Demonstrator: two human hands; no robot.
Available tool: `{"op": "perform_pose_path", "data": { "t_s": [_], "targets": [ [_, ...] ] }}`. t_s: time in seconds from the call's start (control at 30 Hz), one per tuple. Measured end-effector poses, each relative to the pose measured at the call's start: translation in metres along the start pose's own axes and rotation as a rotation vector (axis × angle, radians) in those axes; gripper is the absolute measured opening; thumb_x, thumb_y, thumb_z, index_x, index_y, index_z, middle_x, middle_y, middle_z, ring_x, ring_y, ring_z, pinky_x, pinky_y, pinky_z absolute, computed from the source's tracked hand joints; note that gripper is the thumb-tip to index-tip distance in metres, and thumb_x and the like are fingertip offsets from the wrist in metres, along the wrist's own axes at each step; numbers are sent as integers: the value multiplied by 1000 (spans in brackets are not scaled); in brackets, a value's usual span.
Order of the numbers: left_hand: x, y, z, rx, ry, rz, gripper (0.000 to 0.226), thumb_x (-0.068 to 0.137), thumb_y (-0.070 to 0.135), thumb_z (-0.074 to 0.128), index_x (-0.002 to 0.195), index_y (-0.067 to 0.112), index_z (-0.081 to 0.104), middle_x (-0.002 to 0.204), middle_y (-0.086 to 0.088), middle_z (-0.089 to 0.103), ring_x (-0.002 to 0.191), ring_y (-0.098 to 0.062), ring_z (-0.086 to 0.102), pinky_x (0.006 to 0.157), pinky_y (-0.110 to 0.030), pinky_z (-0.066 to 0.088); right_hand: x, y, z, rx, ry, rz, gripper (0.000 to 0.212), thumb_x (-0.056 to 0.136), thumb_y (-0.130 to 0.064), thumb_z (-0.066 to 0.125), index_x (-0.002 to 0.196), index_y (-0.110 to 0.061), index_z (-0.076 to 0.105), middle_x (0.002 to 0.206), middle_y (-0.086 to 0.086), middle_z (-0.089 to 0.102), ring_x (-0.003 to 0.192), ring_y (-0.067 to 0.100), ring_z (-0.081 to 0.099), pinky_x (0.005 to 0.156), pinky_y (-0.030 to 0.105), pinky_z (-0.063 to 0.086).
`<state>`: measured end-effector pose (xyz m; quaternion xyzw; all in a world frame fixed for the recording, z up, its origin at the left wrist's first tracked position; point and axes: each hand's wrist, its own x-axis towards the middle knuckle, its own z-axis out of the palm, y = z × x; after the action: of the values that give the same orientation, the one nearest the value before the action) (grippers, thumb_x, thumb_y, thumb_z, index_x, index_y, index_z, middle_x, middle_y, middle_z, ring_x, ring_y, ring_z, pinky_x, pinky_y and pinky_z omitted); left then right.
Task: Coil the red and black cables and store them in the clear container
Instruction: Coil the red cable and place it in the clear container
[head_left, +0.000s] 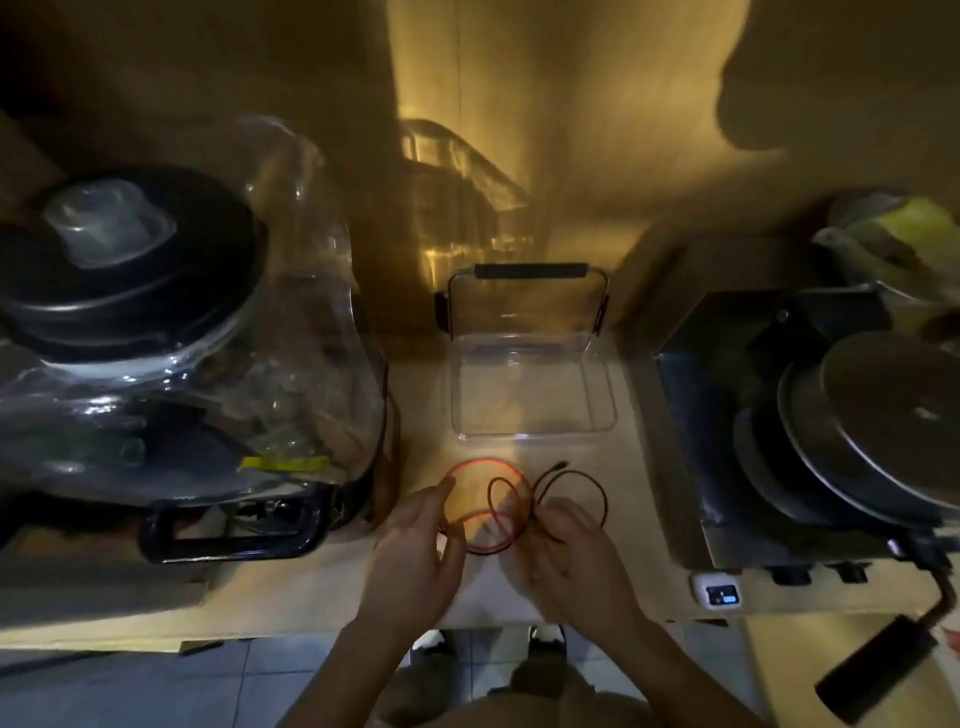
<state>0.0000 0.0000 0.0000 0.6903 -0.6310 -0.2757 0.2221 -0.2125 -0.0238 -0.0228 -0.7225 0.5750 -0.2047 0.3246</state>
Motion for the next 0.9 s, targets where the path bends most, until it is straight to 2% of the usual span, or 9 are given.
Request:
{"op": "perform_pose_path", "data": {
  "t_s": [0.13,0.2,0.33,0.43,0.53,0.7,0.83,0.9],
  "targets": [
    [-1,-14,-2,8,-71,24,50,88,34,49,136,22,51,123,1,64,111,-17,59,90,-32,50,-2,-6,14,-12,-86,81,22,85,-31,54,103,-28,68,96,-11,66,89,4,58,81,30,52],
    [-3,-21,-2,27,-115,44,49,88,35,48,136,22,52,123,3,64,113,-15,59,91,-30,49,-1,-11,23,-36,-97,122,24,84,-34,53,102,-29,69,97,-10,69,89,4,58,81,30,52],
    [0,-29,-4,-16,-179,95,42,89,31,48,129,23,59,120,6,66,108,-11,59,88,-26,49,7,-20,28,-74,-127,221,31,85,-25,52,108,-26,72,105,-5,73,93,12,65,83,29,53],
    [2,-29,0,-38,-213,111,38,92,28,49,127,23,61,121,4,67,107,-8,59,86,-18,44,8,-22,28,-115,-167,243,29,89,-18,55,108,-32,71,103,-8,74,89,10,67,75,22,51],
    [3,-23,5,-80,-216,97,33,94,22,55,126,21,63,121,5,68,108,-6,59,86,-11,38,7,-21,28,-147,-201,246,28,90,-19,55,106,-34,72,100,-8,75,85,11,67,71,20,49],
    [7,-11,12,-87,-234,61,32,94,24,52,125,26,63,122,11,66,111,-5,58,87,-13,39,10,-19,20,-37,-234,214,24,90,-21,55,103,-33,72,95,-11,74,83,5,65,78,22,53],
    [7,-9,19,-38,-206,13,39,88,35,47,122,29,63,120,11,68,107,-7,61,89,-23,48,11,-13,13,16,-227,164,21,88,-22,57,95,-35,72,82,-18,69,75,0,63,71,22,52],
    [9,-4,23,-26,-190,16,37,88,37,47,120,31,63,116,12,69,102,-6,61,85,-25,50,13,-12,8,88,-215,150,20,89,-19,60,87,-36,70,77,-21,69,75,-2,63,69,18,50]
  ]
}}
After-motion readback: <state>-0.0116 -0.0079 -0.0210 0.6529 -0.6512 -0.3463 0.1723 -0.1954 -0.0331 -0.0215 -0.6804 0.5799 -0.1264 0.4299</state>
